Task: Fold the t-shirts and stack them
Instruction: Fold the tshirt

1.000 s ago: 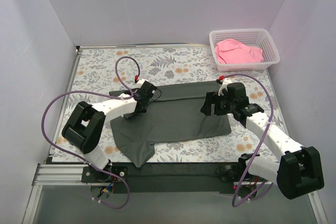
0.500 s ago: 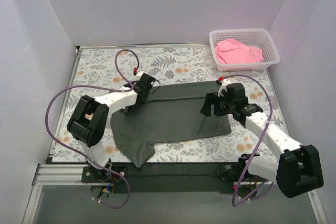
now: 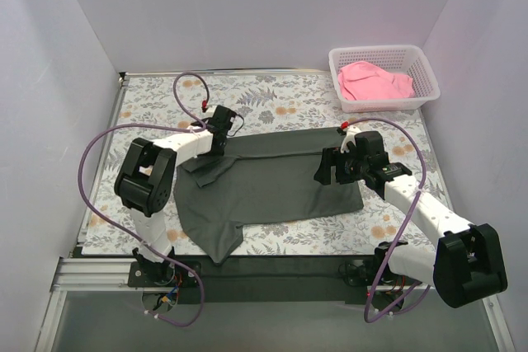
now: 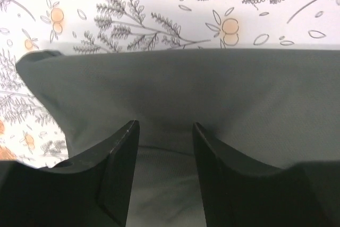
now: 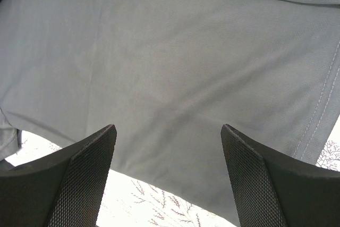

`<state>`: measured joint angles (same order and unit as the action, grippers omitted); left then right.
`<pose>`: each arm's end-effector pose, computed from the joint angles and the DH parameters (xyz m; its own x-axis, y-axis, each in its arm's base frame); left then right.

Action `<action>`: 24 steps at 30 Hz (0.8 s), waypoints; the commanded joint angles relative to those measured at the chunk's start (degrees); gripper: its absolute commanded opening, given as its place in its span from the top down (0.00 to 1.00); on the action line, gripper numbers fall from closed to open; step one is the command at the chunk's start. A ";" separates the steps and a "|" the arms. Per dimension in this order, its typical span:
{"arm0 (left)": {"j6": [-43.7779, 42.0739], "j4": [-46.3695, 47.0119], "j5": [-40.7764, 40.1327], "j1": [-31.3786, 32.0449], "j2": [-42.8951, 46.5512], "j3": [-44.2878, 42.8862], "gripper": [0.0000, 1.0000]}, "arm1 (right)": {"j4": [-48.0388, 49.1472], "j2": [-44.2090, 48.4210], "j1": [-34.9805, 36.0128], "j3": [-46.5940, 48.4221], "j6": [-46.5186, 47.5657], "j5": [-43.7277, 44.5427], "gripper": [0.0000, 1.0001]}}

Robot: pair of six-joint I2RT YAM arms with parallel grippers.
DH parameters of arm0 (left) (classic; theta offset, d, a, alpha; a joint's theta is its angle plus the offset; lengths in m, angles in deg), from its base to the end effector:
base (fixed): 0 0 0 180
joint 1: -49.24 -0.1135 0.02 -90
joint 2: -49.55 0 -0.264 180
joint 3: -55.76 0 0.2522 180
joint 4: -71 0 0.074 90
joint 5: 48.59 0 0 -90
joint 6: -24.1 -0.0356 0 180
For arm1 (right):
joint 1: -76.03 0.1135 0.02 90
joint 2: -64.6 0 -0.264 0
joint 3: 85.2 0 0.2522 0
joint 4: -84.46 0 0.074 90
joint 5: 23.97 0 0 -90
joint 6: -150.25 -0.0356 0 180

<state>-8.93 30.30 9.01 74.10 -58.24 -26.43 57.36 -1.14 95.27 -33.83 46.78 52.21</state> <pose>0.3437 -0.1382 0.1606 -0.5866 -0.5084 -0.6304 -0.6096 0.7897 -0.0696 0.2211 0.0862 0.2197 -0.7219 -0.0124 -0.6918 -0.3299 0.8851 0.3284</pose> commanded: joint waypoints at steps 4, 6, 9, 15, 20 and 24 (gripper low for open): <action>6.31 -4.35 2.96 2.46 13.71 0.65 0.48 | 2.09 0.87 0.09 0.19 1.08 -2.17 0.28; 6.66 -4.79 3.57 5.79 16.11 3.55 0.47 | 2.27 0.78 0.09 -0.16 1.08 -2.35 0.28; 6.14 -5.75 3.75 10.27 18.57 6.45 0.50 | 2.44 0.61 0.09 -0.51 1.08 -2.79 0.28; 4.73 -6.63 -0.11 15.39 15.87 9.01 0.68 | 2.97 0.78 0.09 -1.13 0.82 -3.14 0.28; 3.77 -4.97 -2.31 15.74 12.08 9.19 0.78 | 3.15 1.31 0.09 -1.66 0.55 -3.23 0.28; 0.87 -3.12 -2.58 15.66 9.00 8.66 0.81 | 3.15 1.66 0.09 -2.10 0.64 -2.79 0.28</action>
<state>-5.65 25.08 9.09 89.84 -48.80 -17.25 58.78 -0.96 95.27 -35.47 47.04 49.93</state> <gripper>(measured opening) 0.197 0.723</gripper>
